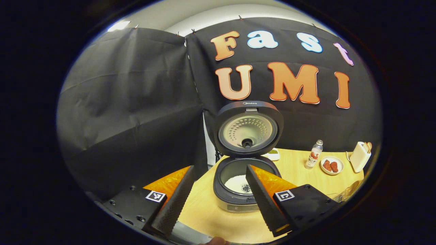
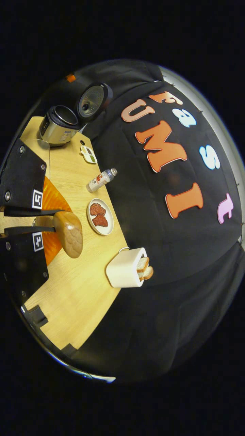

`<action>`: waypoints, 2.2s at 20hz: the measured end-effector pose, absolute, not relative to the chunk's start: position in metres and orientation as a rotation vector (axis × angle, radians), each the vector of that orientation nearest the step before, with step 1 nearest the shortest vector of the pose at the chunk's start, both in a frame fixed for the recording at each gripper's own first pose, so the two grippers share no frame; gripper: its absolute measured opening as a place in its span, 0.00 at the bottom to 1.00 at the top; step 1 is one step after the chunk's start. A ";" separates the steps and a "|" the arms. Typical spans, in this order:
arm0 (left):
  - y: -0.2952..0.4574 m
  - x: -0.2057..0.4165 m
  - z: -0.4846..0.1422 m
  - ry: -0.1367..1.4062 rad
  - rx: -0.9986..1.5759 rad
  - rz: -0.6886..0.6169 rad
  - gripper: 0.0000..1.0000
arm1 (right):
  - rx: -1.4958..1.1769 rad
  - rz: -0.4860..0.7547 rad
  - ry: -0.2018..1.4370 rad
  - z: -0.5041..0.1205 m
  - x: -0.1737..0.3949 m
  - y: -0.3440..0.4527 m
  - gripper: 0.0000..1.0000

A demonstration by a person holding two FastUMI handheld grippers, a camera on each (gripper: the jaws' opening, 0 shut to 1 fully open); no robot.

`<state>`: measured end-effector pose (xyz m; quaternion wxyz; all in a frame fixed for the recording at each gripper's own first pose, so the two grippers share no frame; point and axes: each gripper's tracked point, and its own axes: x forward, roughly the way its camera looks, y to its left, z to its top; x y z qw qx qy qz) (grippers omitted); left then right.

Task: Close the left gripper, press the button to open the rice cooker; take a wooden spoon from the chopstick holder with the right hand, scoop a spoonful of rice and pour it into the rice cooker, then put the wooden spoon back into the chopstick holder.

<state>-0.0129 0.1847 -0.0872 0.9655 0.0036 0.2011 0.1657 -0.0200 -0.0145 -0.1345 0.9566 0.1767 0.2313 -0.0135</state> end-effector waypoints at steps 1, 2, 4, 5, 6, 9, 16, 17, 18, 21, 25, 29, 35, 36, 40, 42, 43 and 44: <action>0.189 -0.008 -0.088 0.400 0.022 0.326 0.96 | 0.351 -0.004 0.458 -0.124 -0.024 0.001 0.11; 0.193 -0.004 -0.090 0.393 0.033 0.315 1.00 | 0.336 0.023 0.459 -0.116 -0.028 0.017 0.11; 0.198 0.004 -0.095 0.390 0.036 0.282 0.98 | 0.320 0.072 0.459 -0.105 -0.037 0.048 0.11; 0.199 0.008 -0.099 0.394 0.034 0.267 0.96 | 0.312 0.098 0.459 -0.103 -0.040 0.065 0.11; 0.203 0.010 -0.103 0.399 0.034 0.254 1.00 | 0.288 0.118 0.463 -0.103 -0.043 0.081 0.10; 0.214 0.016 -0.111 0.407 0.033 0.234 1.00 | 0.151 0.154 0.485 -0.124 -0.043 0.117 0.11; 0.238 0.012 -0.127 0.428 0.031 0.242 1.00 | -0.301 0.168 0.434 -0.165 -0.034 0.155 0.09; 0.241 0.012 -0.129 0.435 0.031 0.247 1.00 | -0.345 0.173 0.425 -0.171 -0.036 0.160 0.09; 0.244 0.011 -0.134 0.444 0.030 0.251 0.96 | -0.380 0.180 0.434 -0.182 -0.040 0.163 0.09; 0.250 0.012 -0.138 0.459 0.038 0.263 1.00 | -0.404 0.184 0.453 -0.210 -0.048 0.168 0.09; 0.251 0.014 -0.141 0.472 0.067 0.252 1.00 | -0.376 0.241 0.454 -0.231 -0.058 0.204 0.09; 0.252 0.017 -0.139 0.465 0.087 0.240 0.96 | -0.257 0.247 0.476 -0.223 -0.058 0.225 0.09; 0.257 0.011 -0.145 0.476 0.066 0.246 0.99 | 0.214 0.193 0.614 -0.221 -0.044 0.216 0.09; 0.257 0.011 -0.146 0.477 0.064 0.246 0.97 | 0.287 0.177 0.637 -0.221 -0.043 0.210 0.09; 0.259 0.010 -0.146 0.475 0.068 0.249 0.96 | 0.556 0.128 0.711 -0.230 -0.036 0.199 0.09; 0.257 0.011 -0.146 0.473 0.064 0.245 0.96 | 0.623 0.125 0.730 -0.231 -0.037 0.199 0.08; 0.256 0.012 -0.146 0.473 0.060 0.242 0.96 | 0.649 0.127 0.739 -0.232 -0.037 0.201 0.08; 0.255 0.012 -0.145 0.471 0.057 0.241 1.00 | 0.672 0.129 0.748 -0.233 -0.037 0.200 0.08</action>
